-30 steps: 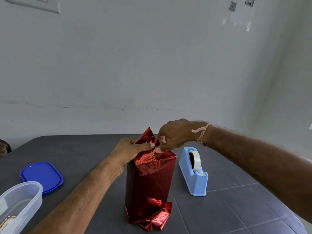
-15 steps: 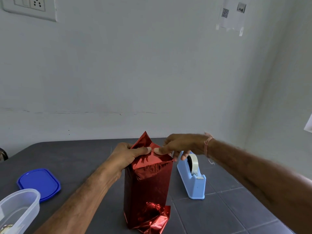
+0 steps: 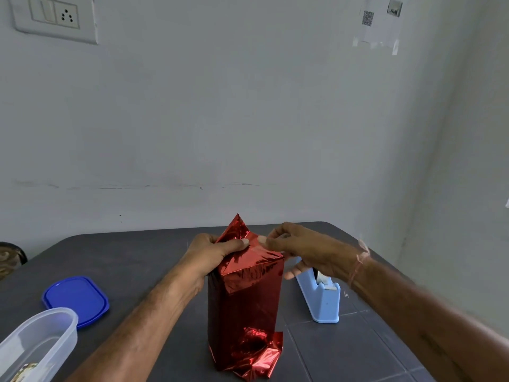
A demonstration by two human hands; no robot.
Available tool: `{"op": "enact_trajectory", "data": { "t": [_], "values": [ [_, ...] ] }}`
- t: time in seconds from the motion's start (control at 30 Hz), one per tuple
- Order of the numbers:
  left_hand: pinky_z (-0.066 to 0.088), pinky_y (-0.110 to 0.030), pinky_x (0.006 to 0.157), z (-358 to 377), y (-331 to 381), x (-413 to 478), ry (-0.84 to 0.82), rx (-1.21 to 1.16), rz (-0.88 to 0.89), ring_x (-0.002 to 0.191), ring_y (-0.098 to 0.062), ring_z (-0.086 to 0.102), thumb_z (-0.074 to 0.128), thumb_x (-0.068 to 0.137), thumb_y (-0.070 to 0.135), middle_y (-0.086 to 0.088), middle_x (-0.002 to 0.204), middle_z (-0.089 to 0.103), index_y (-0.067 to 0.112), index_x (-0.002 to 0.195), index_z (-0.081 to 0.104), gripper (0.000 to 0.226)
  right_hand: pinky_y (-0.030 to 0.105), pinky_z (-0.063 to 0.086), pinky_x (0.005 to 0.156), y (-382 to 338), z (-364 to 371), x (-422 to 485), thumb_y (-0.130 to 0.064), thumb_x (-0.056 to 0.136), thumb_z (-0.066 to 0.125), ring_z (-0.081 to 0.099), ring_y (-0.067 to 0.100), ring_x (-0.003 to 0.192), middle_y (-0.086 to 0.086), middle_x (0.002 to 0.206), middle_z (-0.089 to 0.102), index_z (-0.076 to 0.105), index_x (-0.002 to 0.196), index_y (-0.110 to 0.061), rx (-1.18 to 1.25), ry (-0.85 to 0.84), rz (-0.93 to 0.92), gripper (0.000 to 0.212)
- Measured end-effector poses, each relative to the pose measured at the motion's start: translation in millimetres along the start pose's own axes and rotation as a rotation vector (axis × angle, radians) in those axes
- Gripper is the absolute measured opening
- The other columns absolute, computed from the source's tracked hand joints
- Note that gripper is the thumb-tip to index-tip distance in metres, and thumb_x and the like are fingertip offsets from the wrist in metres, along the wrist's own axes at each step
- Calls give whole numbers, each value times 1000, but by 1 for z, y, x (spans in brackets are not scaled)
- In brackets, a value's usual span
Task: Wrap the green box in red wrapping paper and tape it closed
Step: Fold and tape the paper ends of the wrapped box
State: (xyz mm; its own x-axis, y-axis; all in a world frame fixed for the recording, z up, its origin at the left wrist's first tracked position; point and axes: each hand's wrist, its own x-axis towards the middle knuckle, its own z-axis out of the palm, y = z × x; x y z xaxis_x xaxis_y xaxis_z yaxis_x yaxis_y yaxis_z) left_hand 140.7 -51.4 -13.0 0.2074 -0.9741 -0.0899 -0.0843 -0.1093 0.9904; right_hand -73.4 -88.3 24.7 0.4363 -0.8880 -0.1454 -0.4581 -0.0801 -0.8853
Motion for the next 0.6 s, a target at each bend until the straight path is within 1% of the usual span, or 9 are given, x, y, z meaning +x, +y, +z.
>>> {"op": "enact_trajectory", "data": {
  "t": [0.07, 0.1, 0.13, 0.2, 0.27, 0.33, 0.43, 0.53, 0.6],
  "values": [
    [53, -23, 58, 1, 0, -2, 16, 0, 8, 69, -18, 76, 91, 73, 34, -7, 82, 80, 5, 94, 77, 38, 42, 63, 73, 19, 12, -5, -47, 74, 85, 66, 31, 116, 16, 123, 66, 60, 119, -8, 206, 41, -25, 64],
    [52, -22, 57, 2, 0, -3, 22, 5, 13, 68, -16, 75, 90, 74, 33, -7, 81, 80, 7, 90, 76, 34, 46, 64, 75, 27, 18, -8, -44, 76, 85, 66, 33, 116, 18, 122, 67, 60, 120, -4, 286, 67, -31, 64],
    [51, -21, 56, 2, 1, -4, 28, 13, 18, 66, -15, 74, 90, 75, 33, -6, 80, 80, 8, 89, 76, 32, 48, 64, 77, 31, 23, -10, -42, 77, 84, 69, 33, 113, 18, 119, 69, 60, 120, -1, 349, 93, -32, 64],
    [50, -20, 56, 0, 3, -4, 33, 44, 27, 67, -13, 74, 90, 74, 36, -4, 81, 80, 9, 94, 76, 37, 47, 64, 76, 32, 28, -7, -41, 80, 82, 73, 28, 98, 17, 108, 71, 60, 119, 3, 418, 139, -50, 63],
    [50, -20, 58, -3, 5, -4, 37, 74, 34, 71, -13, 75, 91, 73, 39, -2, 83, 80, 10, 100, 76, 42, 46, 64, 75, 30, 27, -1, -42, 80, 81, 71, 22, 82, 14, 95, 69, 60, 117, 5, 420, 172, -68, 63],
    [51, -20, 58, -7, 5, -4, 47, 79, 45, 73, -13, 76, 90, 73, 39, -1, 85, 81, 12, 101, 76, 42, 46, 64, 76, 26, 27, 7, -42, 83, 80, 68, 19, 76, 10, 90, 69, 60, 115, 4, 403, 185, -72, 60],
    [52, -22, 58, -8, 5, -7, 88, 49, 59, 73, -14, 77, 90, 75, 35, -1, 83, 80, 11, 99, 77, 37, 45, 64, 75, 23, 28, 17, -42, 85, 78, 67, 23, 79, 9, 88, 71, 63, 108, -2, 384, 172, -89, 49],
    [51, -22, 52, -2, 3, -10, 135, -13, 47, 62, -11, 74, 89, 78, 29, 0, 73, 79, 9, 94, 75, 29, 50, 63, 80, 23, 26, 26, -40, 85, 78, 70, 25, 80, 8, 87, 74, 63, 98, -6, 393, 177, -115, 39],
    [51, -24, 54, 4, 2, -12, 170, -67, 34, 61, -14, 72, 89, 78, 26, -3, 73, 77, 9, 92, 73, 27, 46, 64, 77, 25, 26, 28, -39, 86, 78, 71, 23, 79, 8, 87, 74, 62, 95, -7, 400, 181, -116, 36]
  ]
}}
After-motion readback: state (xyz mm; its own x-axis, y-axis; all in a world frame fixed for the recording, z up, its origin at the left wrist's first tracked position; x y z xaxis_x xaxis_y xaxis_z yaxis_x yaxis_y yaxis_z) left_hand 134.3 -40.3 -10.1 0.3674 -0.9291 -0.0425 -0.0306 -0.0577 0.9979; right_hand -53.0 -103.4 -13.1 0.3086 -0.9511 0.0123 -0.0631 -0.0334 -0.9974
